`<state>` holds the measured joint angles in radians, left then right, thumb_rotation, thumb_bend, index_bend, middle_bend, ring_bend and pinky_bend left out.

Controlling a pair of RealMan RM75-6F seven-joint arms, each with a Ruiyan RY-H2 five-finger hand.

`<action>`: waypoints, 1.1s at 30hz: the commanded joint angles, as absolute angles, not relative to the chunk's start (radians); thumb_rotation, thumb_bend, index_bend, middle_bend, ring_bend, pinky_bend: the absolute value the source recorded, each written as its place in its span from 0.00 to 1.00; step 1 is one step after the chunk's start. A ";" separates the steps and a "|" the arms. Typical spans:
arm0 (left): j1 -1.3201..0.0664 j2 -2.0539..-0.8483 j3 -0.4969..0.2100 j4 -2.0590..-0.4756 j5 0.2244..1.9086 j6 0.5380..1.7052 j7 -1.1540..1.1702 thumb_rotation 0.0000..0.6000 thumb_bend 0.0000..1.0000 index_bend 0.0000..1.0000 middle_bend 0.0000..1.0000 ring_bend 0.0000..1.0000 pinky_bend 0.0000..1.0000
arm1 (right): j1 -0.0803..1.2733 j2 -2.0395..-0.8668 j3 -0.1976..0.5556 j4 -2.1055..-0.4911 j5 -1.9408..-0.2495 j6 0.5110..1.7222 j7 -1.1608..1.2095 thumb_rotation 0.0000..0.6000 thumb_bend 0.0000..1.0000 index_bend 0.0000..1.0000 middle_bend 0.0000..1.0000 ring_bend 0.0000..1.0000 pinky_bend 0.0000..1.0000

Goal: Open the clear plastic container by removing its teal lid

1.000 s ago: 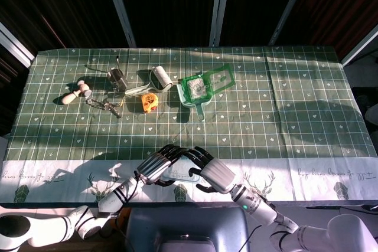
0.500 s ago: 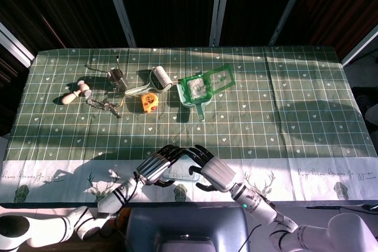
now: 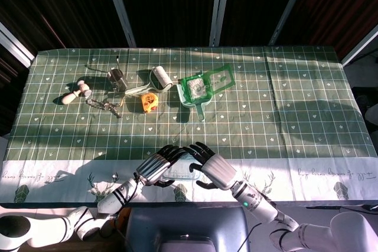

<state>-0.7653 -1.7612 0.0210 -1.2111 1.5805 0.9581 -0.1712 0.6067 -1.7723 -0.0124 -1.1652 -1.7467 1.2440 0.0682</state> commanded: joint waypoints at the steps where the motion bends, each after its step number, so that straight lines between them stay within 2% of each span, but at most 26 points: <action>1: -0.764 -1.760 0.024 -1.213 1.583 0.960 -0.170 1.00 0.27 0.00 0.50 0.53 0.54 | 0.609 -1.768 -0.006 -1.170 -1.743 1.247 0.066 1.00 0.41 0.59 0.14 0.00 0.00; 7: -0.758 -1.748 0.037 -1.238 1.604 0.981 -0.165 1.00 0.27 0.00 0.50 0.53 0.54 | 0.627 -1.778 0.019 -1.163 -1.728 1.241 0.064 1.00 0.43 0.59 0.14 0.00 0.00; 15: -0.753 -1.744 0.042 -1.248 1.617 0.997 -0.166 1.00 0.27 0.00 0.50 0.53 0.54 | 0.638 -1.813 0.017 -1.132 -1.724 1.235 0.073 1.00 0.45 0.62 0.15 0.00 0.00; 18: -0.752 -1.742 0.041 -1.248 1.616 0.999 -0.172 1.00 0.28 0.00 0.50 0.51 0.50 | 0.638 -1.824 0.013 -1.121 -1.730 1.245 0.077 1.00 0.45 0.65 0.17 0.00 0.00; 20: -0.752 -1.742 0.040 -1.249 1.616 1.001 -0.182 1.00 0.28 0.00 0.48 0.47 0.44 | 0.637 -1.831 0.011 -1.113 -1.736 1.259 0.077 1.00 0.46 0.68 0.18 0.00 0.00; 23: -0.751 -1.741 0.039 -1.247 1.619 1.007 -0.199 1.00 0.28 0.00 0.43 0.34 0.34 | 0.633 -1.841 0.008 -1.097 -1.745 1.282 0.079 1.00 0.50 0.73 0.21 0.01 0.01; 25: -0.750 -1.743 0.038 -1.242 1.624 1.018 -0.209 1.00 0.28 0.00 0.36 0.24 0.28 | 0.631 -1.847 0.008 -1.087 -1.747 1.292 0.080 1.00 0.52 0.77 0.23 0.02 0.02; 28: -0.747 -1.745 0.037 -1.234 1.633 1.035 -0.217 1.00 0.28 0.00 0.28 0.14 0.22 | 0.630 -1.850 0.007 -1.079 -1.749 1.304 0.084 1.00 0.53 0.79 0.24 0.02 0.02; 33: -0.736 -1.742 0.033 -1.217 1.649 1.080 -0.220 1.00 0.28 0.00 0.11 0.00 0.10 | 0.628 -1.852 0.016 -1.067 -1.763 1.346 0.080 1.00 0.53 0.81 0.25 0.04 0.04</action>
<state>-0.7395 -1.7436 0.0347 -1.2217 1.6441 1.0725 -0.2183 0.6289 -1.8513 0.0116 -1.0711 -1.7581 1.3351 0.0832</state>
